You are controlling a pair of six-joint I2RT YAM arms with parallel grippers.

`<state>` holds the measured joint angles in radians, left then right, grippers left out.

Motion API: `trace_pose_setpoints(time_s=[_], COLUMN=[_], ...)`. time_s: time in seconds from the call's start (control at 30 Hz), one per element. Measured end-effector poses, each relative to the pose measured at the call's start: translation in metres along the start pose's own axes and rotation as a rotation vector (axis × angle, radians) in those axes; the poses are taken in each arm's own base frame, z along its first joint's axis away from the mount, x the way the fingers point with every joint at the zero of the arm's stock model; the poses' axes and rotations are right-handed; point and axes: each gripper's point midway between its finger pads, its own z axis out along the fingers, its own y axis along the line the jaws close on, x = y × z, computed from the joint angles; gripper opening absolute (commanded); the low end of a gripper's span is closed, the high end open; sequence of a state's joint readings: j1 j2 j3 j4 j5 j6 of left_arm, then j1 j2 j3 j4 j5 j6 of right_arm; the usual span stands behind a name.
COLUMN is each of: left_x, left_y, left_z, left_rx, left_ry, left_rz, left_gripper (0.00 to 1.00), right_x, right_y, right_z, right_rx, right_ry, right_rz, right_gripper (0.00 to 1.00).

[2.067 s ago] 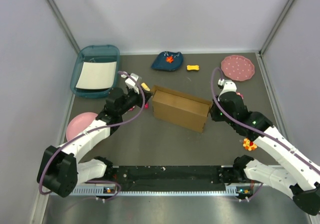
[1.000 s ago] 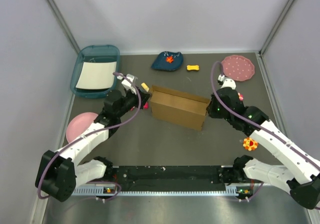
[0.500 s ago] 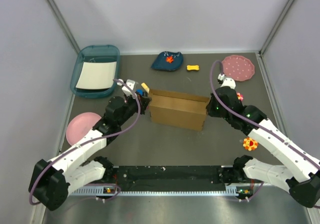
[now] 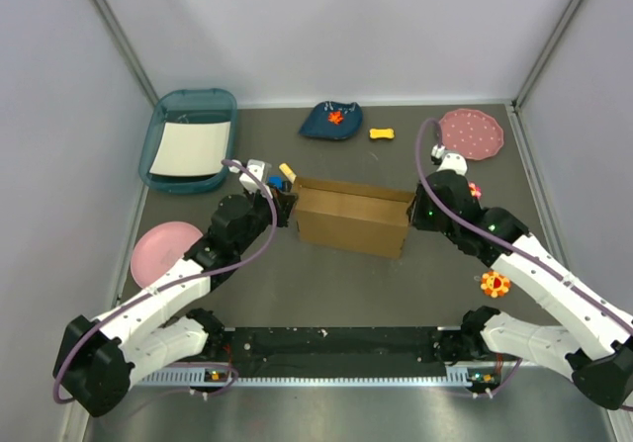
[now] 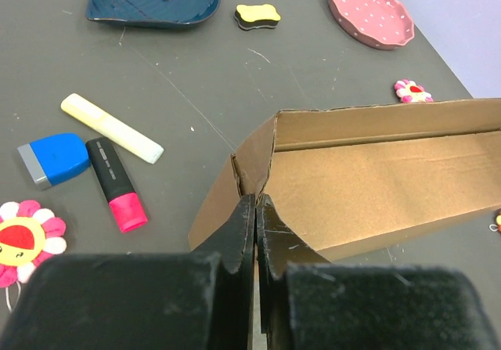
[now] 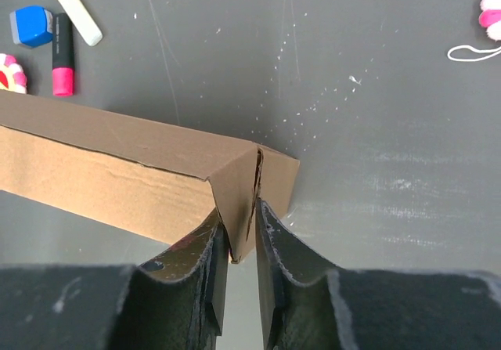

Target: Fold the paper box

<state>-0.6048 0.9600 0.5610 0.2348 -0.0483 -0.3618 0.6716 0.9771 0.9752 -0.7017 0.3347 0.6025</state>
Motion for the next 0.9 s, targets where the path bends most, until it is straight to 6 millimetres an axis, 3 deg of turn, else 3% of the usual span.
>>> trace_pose_setpoints(time_s=[0.33, 0.9], left_x=[0.000, 0.000], left_y=[0.002, 0.002], left_z=[0.000, -0.002], left_rx=[-0.015, -0.016], left_ry=[-0.001, 0.000], left_rz=[-0.003, -0.004], left_gripper=[0.00, 0.00], right_x=[-0.025, -0.021], right_y=[0.007, 0.005], right_z=[-0.013, -0.014], right_rx=[-0.018, -0.011], right_ry=[-0.055, -0.040], right_rz=[-0.004, -0.020], right_gripper=[0.19, 0.03])
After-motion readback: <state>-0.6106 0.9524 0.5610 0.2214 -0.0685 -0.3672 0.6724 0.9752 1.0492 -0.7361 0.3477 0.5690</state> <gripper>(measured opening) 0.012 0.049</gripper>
